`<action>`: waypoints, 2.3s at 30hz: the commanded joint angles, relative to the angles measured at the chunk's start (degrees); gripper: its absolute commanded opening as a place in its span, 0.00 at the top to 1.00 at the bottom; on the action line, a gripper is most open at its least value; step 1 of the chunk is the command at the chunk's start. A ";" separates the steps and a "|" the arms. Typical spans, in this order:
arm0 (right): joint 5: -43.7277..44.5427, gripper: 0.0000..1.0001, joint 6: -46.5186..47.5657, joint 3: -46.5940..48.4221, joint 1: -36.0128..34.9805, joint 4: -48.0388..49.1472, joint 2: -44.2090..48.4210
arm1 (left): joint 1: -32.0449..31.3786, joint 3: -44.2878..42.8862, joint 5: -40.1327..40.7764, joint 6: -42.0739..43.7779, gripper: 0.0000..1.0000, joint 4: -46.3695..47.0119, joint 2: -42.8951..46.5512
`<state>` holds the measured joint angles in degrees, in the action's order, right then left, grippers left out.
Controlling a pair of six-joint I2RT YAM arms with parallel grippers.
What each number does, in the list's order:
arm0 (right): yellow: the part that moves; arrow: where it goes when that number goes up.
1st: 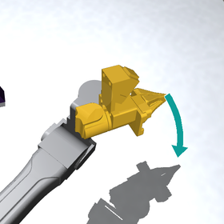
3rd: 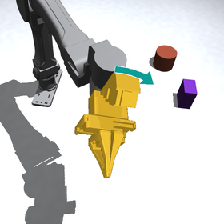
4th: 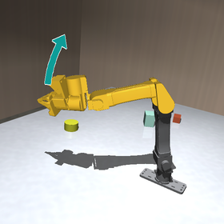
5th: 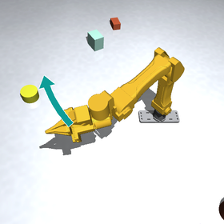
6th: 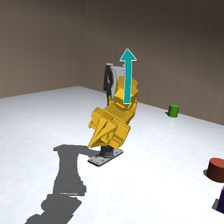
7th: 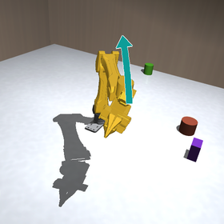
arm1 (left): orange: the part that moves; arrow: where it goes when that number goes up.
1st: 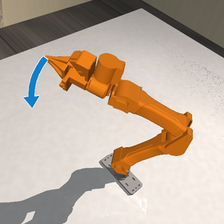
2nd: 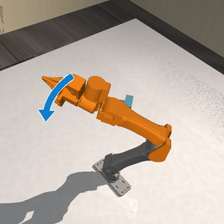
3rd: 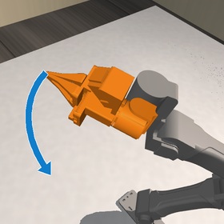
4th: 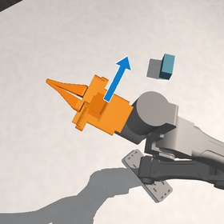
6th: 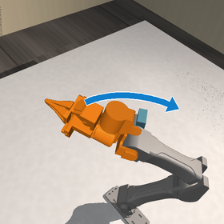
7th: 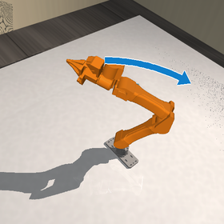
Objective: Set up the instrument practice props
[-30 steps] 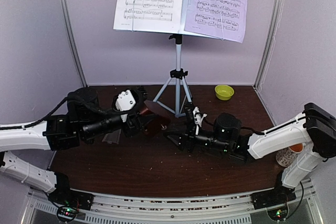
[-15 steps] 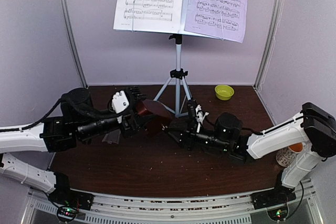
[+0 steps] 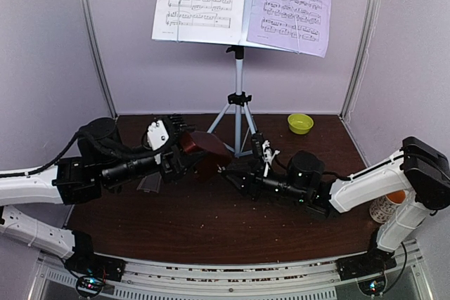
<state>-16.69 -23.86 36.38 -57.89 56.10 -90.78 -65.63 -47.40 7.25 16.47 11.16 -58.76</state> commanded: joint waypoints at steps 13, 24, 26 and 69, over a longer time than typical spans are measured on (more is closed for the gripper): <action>-2.95 0.73 -3.72 4.13 -0.36 2.08 -1.39 | 0.15 -0.86 -0.40 2.54 0.81 12.95 1.52; -2.18 0.73 -5.89 4.43 -0.49 3.17 -2.63 | 0.15 -0.55 -0.08 1.46 0.81 14.62 1.37; -1.81 0.73 -6.26 4.38 -0.55 3.54 -2.35 | 0.15 -0.42 -0.21 1.33 0.82 14.65 1.29; -3.03 1.00 -55.87 6.01 4.80 35.04 -12.03 | 0.19 7.24 -4.69 7.25 0.85 22.55 5.78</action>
<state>-22.98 -72.97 39.97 -54.50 85.03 -103.13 -65.30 -40.58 5.32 22.24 26.81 -55.37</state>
